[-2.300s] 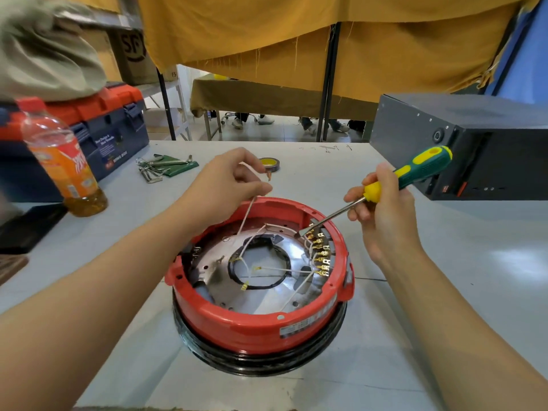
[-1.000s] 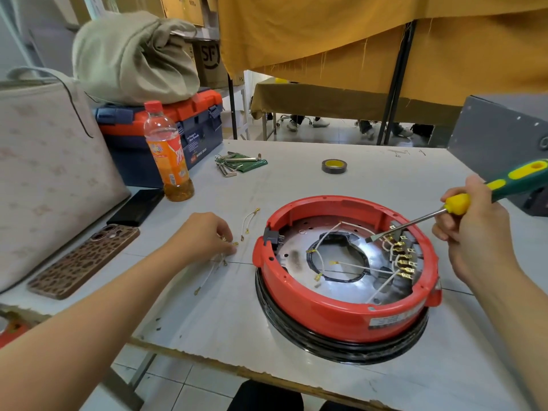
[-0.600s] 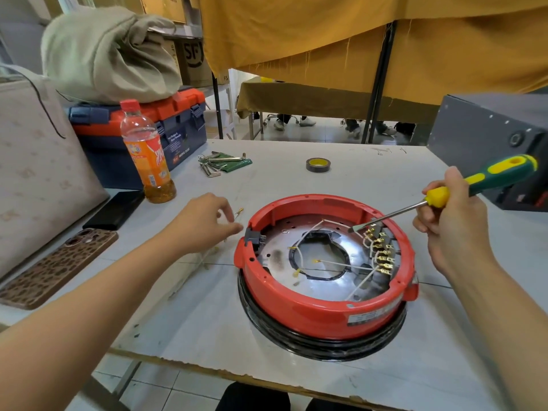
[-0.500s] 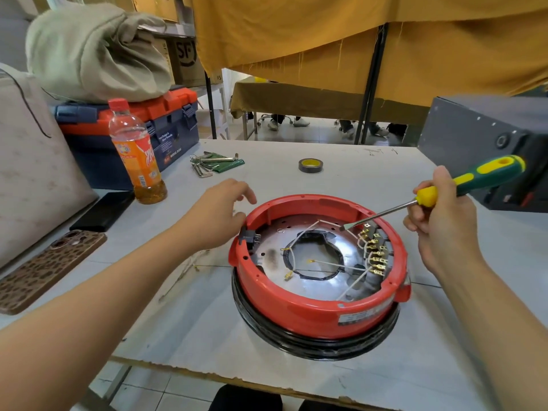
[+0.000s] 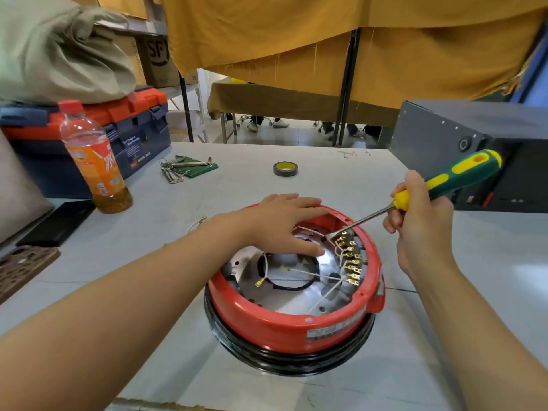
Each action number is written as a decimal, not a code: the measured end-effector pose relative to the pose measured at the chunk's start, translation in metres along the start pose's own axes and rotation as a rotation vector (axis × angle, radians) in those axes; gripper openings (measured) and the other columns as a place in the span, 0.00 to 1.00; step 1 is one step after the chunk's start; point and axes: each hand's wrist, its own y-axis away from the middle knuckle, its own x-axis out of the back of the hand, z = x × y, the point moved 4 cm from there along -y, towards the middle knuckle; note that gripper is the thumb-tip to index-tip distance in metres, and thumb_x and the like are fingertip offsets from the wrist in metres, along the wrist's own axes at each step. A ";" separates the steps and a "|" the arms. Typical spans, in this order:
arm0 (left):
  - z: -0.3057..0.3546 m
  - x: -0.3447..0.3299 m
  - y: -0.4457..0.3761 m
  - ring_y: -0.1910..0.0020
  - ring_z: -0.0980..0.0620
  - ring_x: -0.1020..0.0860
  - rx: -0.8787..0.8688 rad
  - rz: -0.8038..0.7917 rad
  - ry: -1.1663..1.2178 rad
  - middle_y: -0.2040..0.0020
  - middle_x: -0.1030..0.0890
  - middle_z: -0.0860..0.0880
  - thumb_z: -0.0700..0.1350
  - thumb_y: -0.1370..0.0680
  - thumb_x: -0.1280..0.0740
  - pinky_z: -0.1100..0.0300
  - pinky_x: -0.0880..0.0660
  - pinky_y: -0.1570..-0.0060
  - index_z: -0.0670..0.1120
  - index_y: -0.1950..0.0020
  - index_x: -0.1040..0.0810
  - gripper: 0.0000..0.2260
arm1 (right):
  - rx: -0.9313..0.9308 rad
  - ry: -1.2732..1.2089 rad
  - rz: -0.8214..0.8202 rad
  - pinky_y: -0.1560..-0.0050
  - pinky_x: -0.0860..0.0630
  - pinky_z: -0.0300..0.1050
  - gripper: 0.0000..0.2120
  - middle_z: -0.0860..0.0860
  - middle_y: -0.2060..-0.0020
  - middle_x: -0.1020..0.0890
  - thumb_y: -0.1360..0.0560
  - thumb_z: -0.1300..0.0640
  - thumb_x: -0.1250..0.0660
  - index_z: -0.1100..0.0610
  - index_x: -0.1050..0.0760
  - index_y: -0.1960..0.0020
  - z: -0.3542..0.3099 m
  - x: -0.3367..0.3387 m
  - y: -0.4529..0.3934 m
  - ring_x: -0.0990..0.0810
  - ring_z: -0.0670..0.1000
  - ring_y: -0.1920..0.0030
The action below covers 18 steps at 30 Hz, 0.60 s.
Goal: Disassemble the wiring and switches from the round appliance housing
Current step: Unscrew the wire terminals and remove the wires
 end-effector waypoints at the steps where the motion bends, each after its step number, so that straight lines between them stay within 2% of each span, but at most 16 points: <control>1: -0.002 -0.002 -0.001 0.24 0.48 0.47 -0.006 0.014 -0.032 0.22 0.47 0.54 0.66 0.25 0.40 0.46 0.48 0.27 0.57 0.23 0.47 0.34 | 0.010 0.003 0.001 0.78 0.36 0.35 0.15 0.44 0.77 0.31 0.23 0.53 0.38 0.55 0.30 0.68 -0.001 0.000 0.000 0.35 0.44 0.78; 6: -0.010 -0.004 0.001 0.30 0.45 0.39 0.042 0.066 -0.141 0.24 0.44 0.54 0.67 0.25 0.43 0.45 0.37 0.33 0.58 0.24 0.46 0.32 | 0.096 0.035 -0.019 0.77 0.38 0.35 0.13 0.43 0.78 0.32 0.26 0.53 0.38 0.56 0.32 0.68 -0.009 -0.003 0.002 0.36 0.44 0.79; 11: -0.013 -0.003 0.003 0.33 0.43 0.38 0.167 0.032 -0.207 0.25 0.43 0.53 0.69 0.27 0.44 0.47 0.34 0.38 0.57 0.24 0.47 0.35 | 0.177 0.082 -0.018 0.77 0.38 0.35 0.14 0.42 0.79 0.32 0.24 0.58 0.38 0.55 0.32 0.68 -0.019 -0.005 0.003 0.36 0.44 0.79; 15: -0.013 0.002 0.007 0.37 0.42 0.34 0.266 0.054 -0.243 0.30 0.38 0.49 0.69 0.27 0.43 0.47 0.31 0.42 0.55 0.26 0.42 0.34 | 0.284 0.127 -0.066 0.77 0.36 0.35 0.16 0.43 0.79 0.31 0.25 0.53 0.38 0.48 0.29 0.71 -0.031 -0.008 0.005 0.33 0.44 0.78; 18: -0.013 0.005 0.013 0.41 0.40 0.30 0.369 0.079 -0.276 0.36 0.33 0.47 0.70 0.28 0.42 0.48 0.29 0.47 0.50 0.30 0.36 0.33 | 0.358 0.179 -0.118 0.75 0.36 0.37 0.16 0.44 0.79 0.31 0.26 0.51 0.39 0.47 0.28 0.72 -0.040 -0.011 0.006 0.34 0.45 0.78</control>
